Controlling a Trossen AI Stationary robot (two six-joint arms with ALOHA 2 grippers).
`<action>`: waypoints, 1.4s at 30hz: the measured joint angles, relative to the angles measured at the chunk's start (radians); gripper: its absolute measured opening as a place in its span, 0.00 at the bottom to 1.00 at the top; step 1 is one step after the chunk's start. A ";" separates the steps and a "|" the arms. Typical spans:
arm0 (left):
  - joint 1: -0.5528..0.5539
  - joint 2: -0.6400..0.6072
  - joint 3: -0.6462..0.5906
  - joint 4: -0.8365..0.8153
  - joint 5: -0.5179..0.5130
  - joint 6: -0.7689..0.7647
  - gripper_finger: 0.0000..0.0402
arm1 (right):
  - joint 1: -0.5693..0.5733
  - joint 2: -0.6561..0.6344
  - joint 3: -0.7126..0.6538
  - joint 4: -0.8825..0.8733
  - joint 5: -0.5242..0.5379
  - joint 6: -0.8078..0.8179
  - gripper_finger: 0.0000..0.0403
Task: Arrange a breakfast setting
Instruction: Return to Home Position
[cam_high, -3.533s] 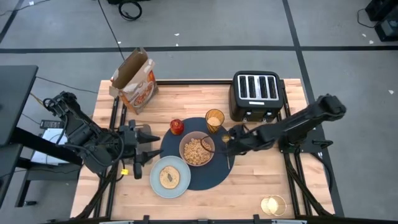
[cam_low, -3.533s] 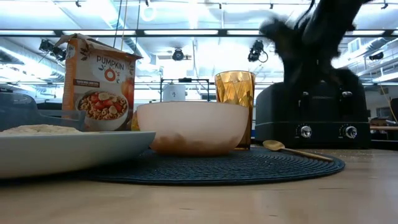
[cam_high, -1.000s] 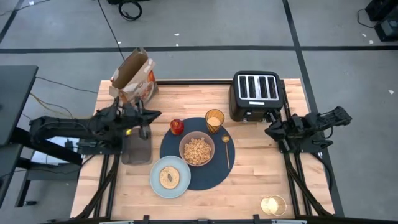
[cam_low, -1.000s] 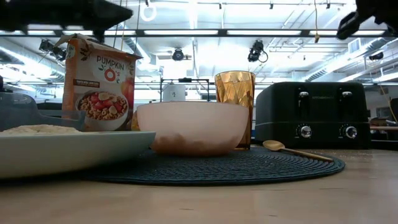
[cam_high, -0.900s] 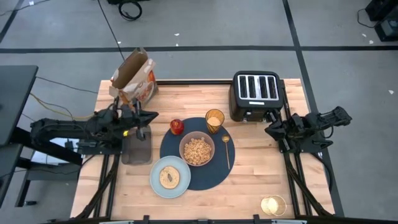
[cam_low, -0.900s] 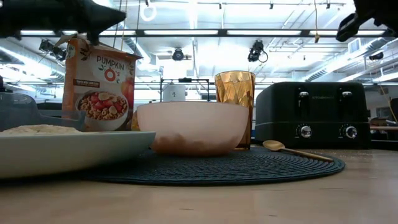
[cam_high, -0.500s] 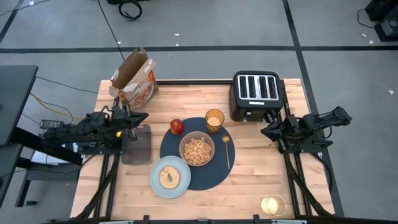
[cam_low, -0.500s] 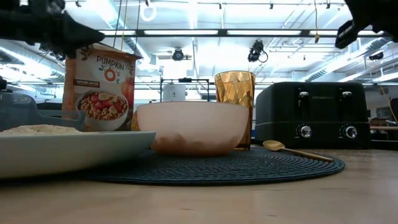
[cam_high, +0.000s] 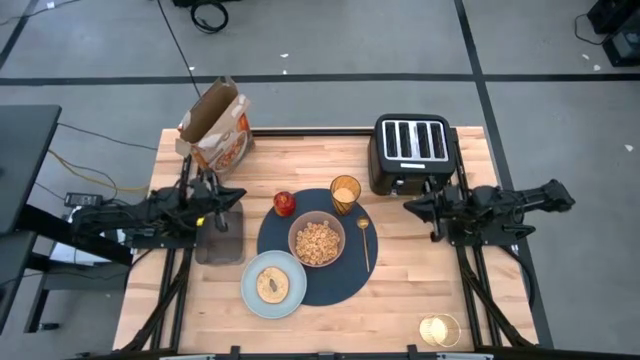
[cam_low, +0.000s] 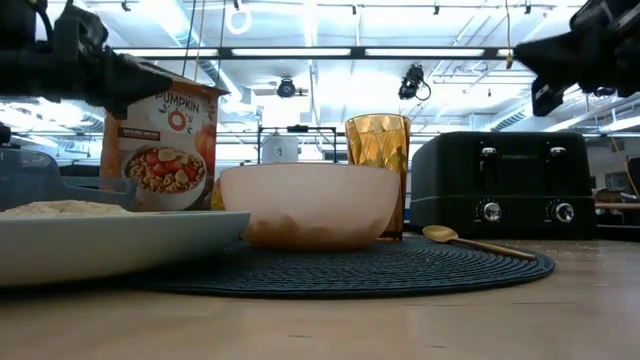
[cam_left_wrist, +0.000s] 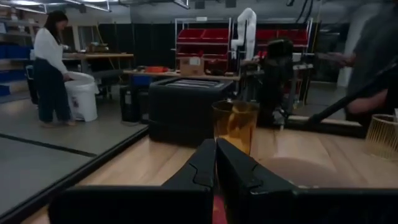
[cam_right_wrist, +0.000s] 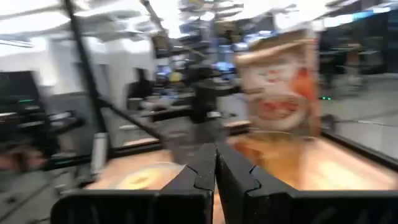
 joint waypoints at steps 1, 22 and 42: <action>0.000 0.001 -0.017 0.023 0.000 0.002 0.05 | -0.019 0.000 0.000 -0.005 0.016 -0.001 0.05; 0.003 0.074 -0.024 0.005 -0.010 0.047 0.05 | -0.239 0.014 0.000 -0.169 -0.146 -0.180 0.05; 0.003 0.074 -0.025 0.021 -0.010 0.046 0.05 | -0.239 0.014 0.000 -0.165 -0.141 -0.152 0.05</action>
